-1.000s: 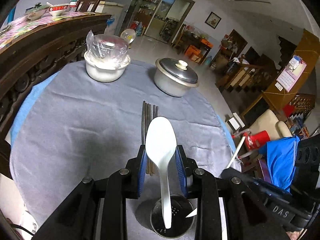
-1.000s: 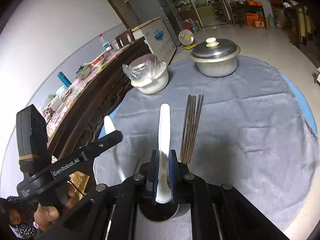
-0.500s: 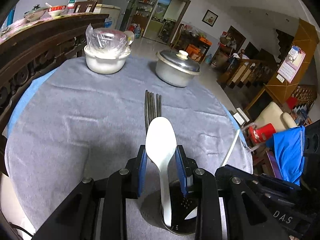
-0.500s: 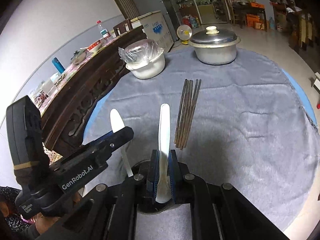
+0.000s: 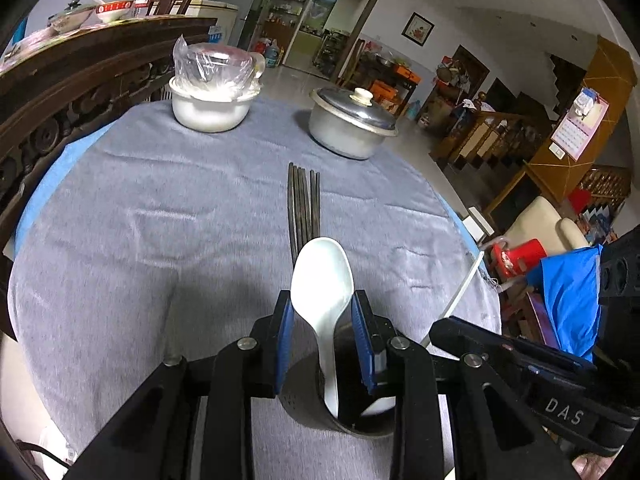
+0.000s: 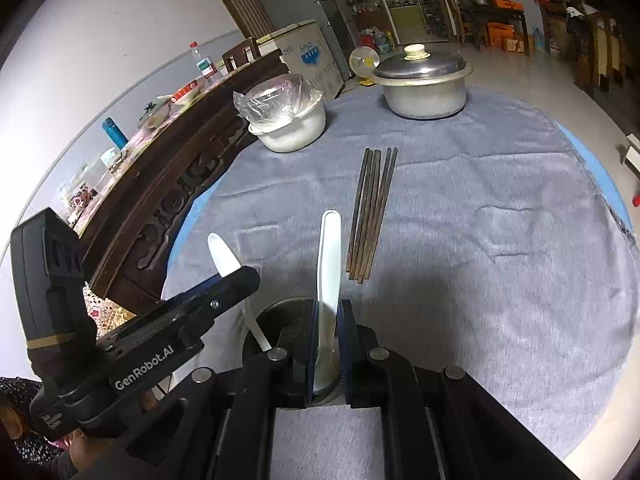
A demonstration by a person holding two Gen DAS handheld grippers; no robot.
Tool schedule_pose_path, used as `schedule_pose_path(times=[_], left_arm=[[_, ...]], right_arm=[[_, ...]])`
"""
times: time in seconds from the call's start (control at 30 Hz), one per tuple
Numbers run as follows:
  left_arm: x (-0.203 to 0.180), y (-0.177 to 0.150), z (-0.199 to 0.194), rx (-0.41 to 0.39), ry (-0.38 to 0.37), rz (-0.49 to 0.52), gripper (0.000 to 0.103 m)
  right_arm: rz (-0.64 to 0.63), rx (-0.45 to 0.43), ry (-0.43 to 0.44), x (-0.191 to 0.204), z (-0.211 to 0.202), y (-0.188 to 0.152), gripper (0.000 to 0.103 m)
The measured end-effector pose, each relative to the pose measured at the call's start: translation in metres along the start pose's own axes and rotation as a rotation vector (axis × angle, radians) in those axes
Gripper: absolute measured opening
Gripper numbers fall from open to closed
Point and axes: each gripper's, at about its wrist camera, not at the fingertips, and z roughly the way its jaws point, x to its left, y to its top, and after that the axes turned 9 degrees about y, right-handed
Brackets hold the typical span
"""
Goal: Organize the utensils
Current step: 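Lower both spoons into the black cup and open both tools, then move both tools over the dark chopsticks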
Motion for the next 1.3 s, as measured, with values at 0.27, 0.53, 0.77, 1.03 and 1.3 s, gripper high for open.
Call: schedule_pose_path(times=[0.27, 0.53, 0.77, 1.03, 1.3], left_arm=[[0.003, -0.006, -0.01, 0.024, -0.001, -0.003, 0.042], [0.019, 0.0, -0.032, -0.014, 0.001, -0.06, 0.06], [0.04, 0.012, -0.032, -0.02, 0.034, -0.126, 0.068], [0.057, 0.018, -0.008, 0.052, 0.128, -0.144, 0.068], [0.07, 0.018, 0.02, 0.132, 0.249, -0.121, 0.068]], right_arm=[[0.017, 0.004, 0.008, 0.001, -0.005, -0.006, 0.012], [0.051, -0.04, 0.013, -0.006, -0.025, -0.008, 0.014], [0.114, -0.05, 0.01, -0.029, -0.029, -0.005, 0.026], [0.182, -0.002, 0.005, -0.057, -0.014, -0.007, 0.029], [0.204, 0.03, -0.035, -0.078, 0.0, -0.003, 0.062]])
